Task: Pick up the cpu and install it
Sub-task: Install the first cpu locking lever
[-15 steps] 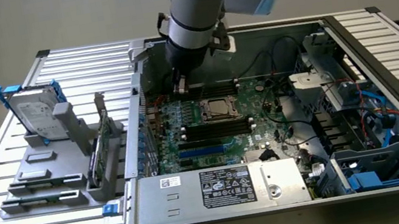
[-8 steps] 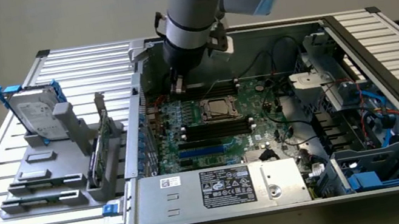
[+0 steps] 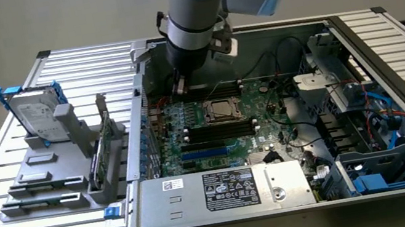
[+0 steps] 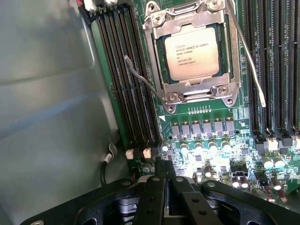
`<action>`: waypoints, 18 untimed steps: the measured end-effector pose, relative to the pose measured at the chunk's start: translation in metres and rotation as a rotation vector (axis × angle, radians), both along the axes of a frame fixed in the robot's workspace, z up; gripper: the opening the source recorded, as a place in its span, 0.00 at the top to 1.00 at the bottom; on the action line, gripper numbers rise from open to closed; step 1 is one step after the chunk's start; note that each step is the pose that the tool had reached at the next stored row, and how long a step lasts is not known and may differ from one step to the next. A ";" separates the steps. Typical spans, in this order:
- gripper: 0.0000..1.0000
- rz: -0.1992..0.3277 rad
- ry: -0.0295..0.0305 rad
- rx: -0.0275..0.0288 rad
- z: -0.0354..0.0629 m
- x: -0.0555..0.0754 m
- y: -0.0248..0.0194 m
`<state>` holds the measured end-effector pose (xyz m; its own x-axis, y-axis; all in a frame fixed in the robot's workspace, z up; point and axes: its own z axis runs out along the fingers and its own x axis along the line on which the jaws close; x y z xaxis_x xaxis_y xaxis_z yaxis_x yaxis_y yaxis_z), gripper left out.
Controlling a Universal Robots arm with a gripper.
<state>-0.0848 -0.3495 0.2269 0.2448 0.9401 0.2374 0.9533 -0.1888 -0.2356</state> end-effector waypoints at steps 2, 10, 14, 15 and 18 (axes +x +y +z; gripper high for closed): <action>0.89 -0.030 -0.0007 0.0001 -0.0001 0.000 0.0000; 0.89 -0.160 -0.0015 -0.0013 -0.0025 0.000 0.0000; 0.89 -0.225 -0.0021 -0.0026 -0.0040 0.000 0.0000; 0.89 -0.241 -0.0022 -0.0029 -0.0043 0.000 0.0000; 0.89 -0.291 -0.0027 -0.0037 -0.0054 0.000 0.0000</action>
